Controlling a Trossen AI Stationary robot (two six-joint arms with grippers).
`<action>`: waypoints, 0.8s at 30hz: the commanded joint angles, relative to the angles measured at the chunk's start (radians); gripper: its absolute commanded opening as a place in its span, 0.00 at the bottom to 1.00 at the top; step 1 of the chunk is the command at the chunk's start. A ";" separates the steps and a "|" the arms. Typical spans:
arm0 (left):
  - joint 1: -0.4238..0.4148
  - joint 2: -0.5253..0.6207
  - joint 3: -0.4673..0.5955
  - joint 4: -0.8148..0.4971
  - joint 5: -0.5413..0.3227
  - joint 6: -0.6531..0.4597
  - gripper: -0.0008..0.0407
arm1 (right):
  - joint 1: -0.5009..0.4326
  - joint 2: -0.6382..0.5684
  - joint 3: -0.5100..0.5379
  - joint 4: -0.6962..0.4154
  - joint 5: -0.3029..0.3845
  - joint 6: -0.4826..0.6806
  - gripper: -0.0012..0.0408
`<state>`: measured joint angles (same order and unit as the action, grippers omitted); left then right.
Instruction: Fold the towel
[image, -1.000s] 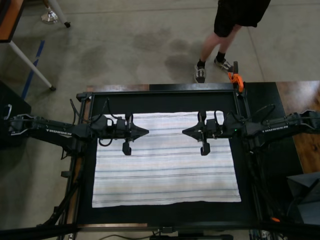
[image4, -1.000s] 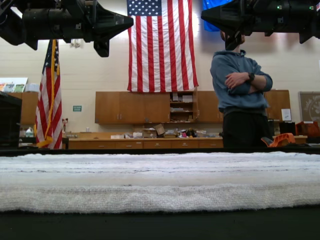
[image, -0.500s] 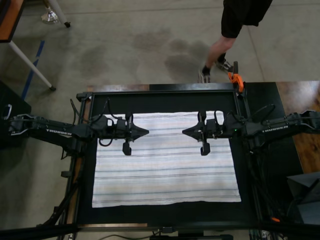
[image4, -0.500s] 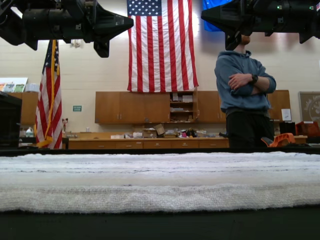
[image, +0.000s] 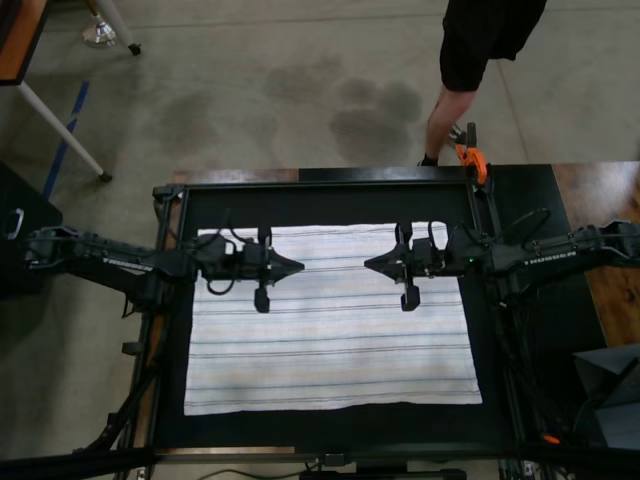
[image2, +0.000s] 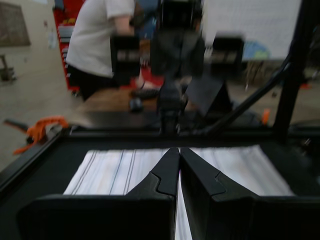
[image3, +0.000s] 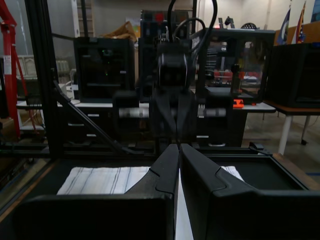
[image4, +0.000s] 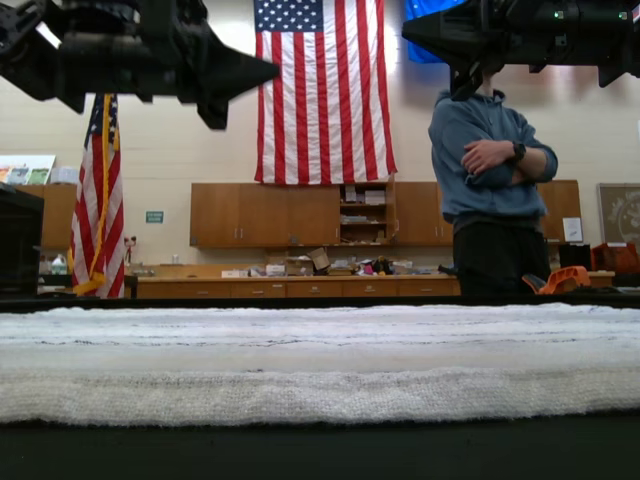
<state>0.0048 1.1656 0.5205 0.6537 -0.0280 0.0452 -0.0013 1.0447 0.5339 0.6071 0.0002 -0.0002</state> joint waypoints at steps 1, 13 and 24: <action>0.007 0.032 0.003 0.006 -0.045 0.001 0.02 | 0.000 0.000 0.000 0.004 0.000 0.024 0.03; 0.179 0.319 0.228 -0.064 0.110 0.055 0.02 | 0.085 0.001 0.000 0.013 0.000 0.275 0.03; 0.247 0.624 0.488 -0.131 0.312 0.067 0.02 | 0.262 0.001 0.000 0.104 0.005 0.397 0.03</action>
<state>0.2523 1.7615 0.9825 0.5220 0.2607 0.1062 0.2481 1.0451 0.5335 0.7086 0.0025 0.3668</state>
